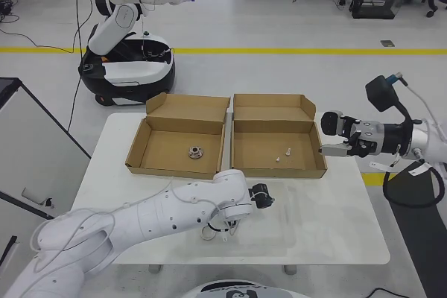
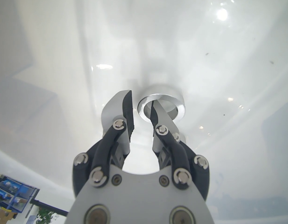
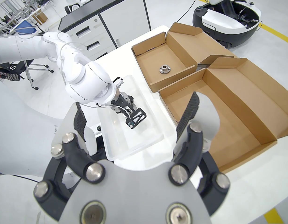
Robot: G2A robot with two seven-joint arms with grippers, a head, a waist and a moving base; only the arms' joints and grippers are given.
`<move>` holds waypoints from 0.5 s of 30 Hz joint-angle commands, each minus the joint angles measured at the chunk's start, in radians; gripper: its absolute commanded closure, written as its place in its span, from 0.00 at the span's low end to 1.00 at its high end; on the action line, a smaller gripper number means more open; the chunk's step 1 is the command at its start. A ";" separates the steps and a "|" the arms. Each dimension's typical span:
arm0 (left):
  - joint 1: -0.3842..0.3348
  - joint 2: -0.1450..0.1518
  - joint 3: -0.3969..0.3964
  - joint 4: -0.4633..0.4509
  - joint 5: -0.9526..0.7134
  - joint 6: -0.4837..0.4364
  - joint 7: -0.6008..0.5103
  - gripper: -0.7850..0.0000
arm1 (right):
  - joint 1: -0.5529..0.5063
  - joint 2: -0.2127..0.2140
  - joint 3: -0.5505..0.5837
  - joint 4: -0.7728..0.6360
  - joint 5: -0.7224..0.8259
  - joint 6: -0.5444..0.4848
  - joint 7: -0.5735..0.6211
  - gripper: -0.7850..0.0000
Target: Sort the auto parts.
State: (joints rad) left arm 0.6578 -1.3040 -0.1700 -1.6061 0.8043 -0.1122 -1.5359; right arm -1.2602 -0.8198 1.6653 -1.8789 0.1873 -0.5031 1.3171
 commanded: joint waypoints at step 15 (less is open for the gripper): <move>0.026 0.004 0.000 0.002 0.022 -0.012 0.000 1.00 | 0.000 0.000 0.000 0.000 0.000 0.000 0.000 0.00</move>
State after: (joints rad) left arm 0.6826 -1.3012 -0.1702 -1.6010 0.8242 -0.1262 -1.5359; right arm -1.2602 -0.8198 1.6653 -1.8789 0.1873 -0.5031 1.3171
